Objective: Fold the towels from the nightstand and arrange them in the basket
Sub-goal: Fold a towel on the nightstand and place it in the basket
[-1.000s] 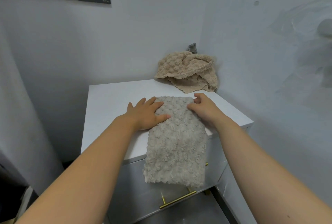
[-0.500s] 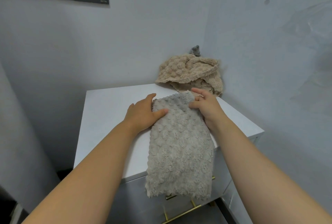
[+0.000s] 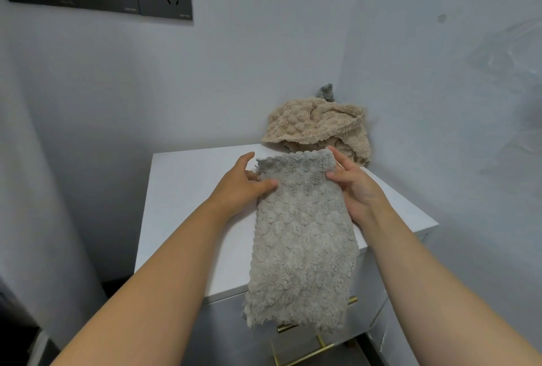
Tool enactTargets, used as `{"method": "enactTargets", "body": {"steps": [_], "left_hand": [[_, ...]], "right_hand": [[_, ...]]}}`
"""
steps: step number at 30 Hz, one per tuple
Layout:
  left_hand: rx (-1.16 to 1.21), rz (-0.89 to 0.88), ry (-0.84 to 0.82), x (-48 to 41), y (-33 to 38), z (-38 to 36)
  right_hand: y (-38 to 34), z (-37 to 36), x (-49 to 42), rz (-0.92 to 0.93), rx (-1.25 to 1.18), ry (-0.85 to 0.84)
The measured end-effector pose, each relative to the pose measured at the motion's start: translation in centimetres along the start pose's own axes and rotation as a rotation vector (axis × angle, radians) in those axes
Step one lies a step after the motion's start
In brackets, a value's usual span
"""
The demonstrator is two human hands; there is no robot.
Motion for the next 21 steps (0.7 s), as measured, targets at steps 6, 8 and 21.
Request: {"method": "enactTargets", "body": {"steps": [6, 8, 21], "left_hand": [[0.124, 0.003, 0.088, -0.2, -0.1, 0.4], [0.2, 0.019, 0.113, 0.0, 0.2, 0.2], [0.78, 0.226, 0.052, 0.5, 1.2, -0.3]], "right_hand": [[0.1, -0.2, 0.3, 0.021, 0.095, 0.03], [0.0, -0.4, 0.3, 0.052, 0.21, 0.065], [-1.1, -0.5, 0.8, -0.165, 0.27, 0.049]]}}
Point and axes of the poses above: each hand's wrist, its own x-axis away from the middle knuckle, its own z-axis out of the back of the hand, y = z × x, the point moved 1 cm from there along -x, towards the middle knuckle, and after that the axes turned 15 degrees about y, right-handed, at the moved point
